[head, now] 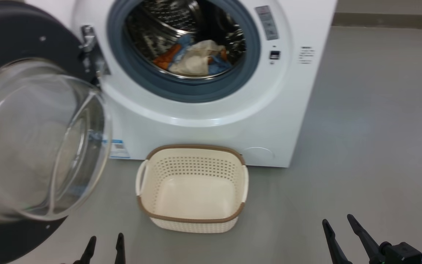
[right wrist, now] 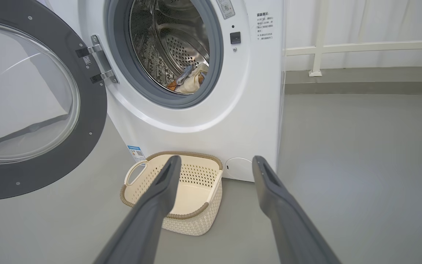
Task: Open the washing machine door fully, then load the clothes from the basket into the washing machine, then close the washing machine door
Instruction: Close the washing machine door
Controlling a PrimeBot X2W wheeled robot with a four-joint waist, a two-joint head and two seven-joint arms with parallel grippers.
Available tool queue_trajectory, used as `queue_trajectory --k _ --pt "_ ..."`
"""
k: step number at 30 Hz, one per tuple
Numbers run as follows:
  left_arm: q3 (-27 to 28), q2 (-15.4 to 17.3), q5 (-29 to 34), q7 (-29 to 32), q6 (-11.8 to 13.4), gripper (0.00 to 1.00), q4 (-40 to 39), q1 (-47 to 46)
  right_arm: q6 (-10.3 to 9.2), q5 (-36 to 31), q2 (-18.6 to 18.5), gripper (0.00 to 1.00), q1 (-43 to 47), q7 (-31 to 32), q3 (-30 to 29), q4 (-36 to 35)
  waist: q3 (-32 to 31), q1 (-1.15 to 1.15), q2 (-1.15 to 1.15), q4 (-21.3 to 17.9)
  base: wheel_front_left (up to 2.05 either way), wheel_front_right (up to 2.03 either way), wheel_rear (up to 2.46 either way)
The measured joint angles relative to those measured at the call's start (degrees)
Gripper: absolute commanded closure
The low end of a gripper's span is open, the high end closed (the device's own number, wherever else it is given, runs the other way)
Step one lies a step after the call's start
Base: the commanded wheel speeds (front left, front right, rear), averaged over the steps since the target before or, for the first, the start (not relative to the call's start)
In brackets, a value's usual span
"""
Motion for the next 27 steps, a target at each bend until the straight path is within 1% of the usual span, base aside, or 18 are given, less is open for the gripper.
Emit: queue_trajectory --k 9,10,12,13,14,18,21,27 --pt "1.3 0.0 0.2 0.0 -0.1 0.0 -0.2 0.3 0.0 0.0 -0.1 0.0 0.0 0.0 0.6 0.3 -1.0 0.0 0.0 9.5 0.0 0.0 0.0" --pt "1.3 0.0 0.2 0.0 -0.1 0.0 -0.2 0.3 0.0 0.0 -0.1 0.0 0.0 0.0 0.6 0.3 -1.0 0.0 0.0 9.5 0.0 0.0 0.0" --pt "1.4 0.0 0.4 0.0 -0.2 0.0 -0.2 0.3 0.0 0.0 0.1 0.0 0.0 0.0 0.7 0.3 -1.3 0.0 0.0 11.7 0.0 0.0 0.0" --pt "1.5 0.0 0.6 0.0 -0.4 0.0 -0.2 0.3 0.0 0.0 0.3 0.0 0.0 0.0 0.7 0.3 -1.6 0.0 0.0 14.0 0.0 0.0 0.0" --pt "1.5 0.0 0.6 0.0 -0.4 0.0 -0.2 0.3 0.0 0.0 0.3 0.0 0.0 0.0 0.7 0.3 -1.6 0.0 0.0 14.0 0.0 0.0 0.0" --pt "2.6 0.0 0.5 0.0 -0.4 0.0 -1.2 0.5 0.0 0.0 0.3 0.0 -0.1 0.0 2.1 0.4 -2.1 0.0 0.0 18.1 0.0 0.0 0.0" --pt "3.5 0.0 -0.1 0.0 0.5 0.0 -2.4 1.5 0.0 0.0 0.0 0.0 -1.6 0.0 3.6 1.1 -2.1 0.0 0.0 20.5 0.0 0.0 0.0" --pt "3.8 0.0 -0.8 0.0 1.9 0.0 -4.4 2.6 0.0 0.2 -0.9 0.0 -4.4 0.0 5.5 2.1 -1.3 0.0 0.0 23.0 0.0 0.0 0.0"
